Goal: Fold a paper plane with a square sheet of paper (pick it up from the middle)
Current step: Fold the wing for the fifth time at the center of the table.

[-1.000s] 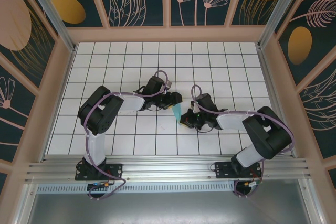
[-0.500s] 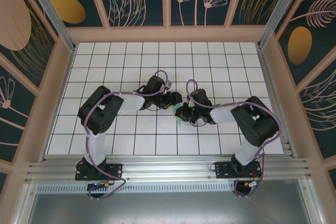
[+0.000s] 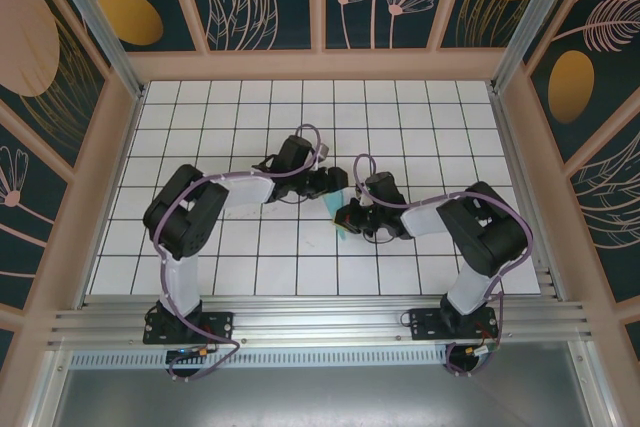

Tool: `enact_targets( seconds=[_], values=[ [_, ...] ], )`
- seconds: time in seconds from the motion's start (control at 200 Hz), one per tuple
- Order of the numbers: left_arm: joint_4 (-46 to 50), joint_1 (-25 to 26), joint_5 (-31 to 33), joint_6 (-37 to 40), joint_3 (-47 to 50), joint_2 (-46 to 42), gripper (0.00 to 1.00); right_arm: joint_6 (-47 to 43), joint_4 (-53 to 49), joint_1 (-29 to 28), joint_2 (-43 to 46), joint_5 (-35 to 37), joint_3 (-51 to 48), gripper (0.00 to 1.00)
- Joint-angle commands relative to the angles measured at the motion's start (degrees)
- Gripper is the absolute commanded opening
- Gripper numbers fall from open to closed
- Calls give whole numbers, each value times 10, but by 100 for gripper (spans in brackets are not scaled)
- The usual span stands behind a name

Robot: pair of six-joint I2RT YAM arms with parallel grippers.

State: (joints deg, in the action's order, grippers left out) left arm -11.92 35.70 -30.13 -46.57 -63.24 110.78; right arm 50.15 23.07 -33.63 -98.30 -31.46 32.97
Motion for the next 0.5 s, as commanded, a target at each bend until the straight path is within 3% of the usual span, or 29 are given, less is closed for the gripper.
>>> enact_targets(
  seconds=[0.0, 0.305, 0.495],
  values=[
    [-2, -6, 22, 22, 1, -55, 64, -30, -88, 6, -32, 5, -33, 0],
    [-104, -7, -9, -33, 101, -66, 44, -45, -89, 15, -45, -5, -23, 0],
    [-121, -7, -21, -31, 94, -35, 41, -47, -91, 15, -48, -6, -23, 0]
  ],
)
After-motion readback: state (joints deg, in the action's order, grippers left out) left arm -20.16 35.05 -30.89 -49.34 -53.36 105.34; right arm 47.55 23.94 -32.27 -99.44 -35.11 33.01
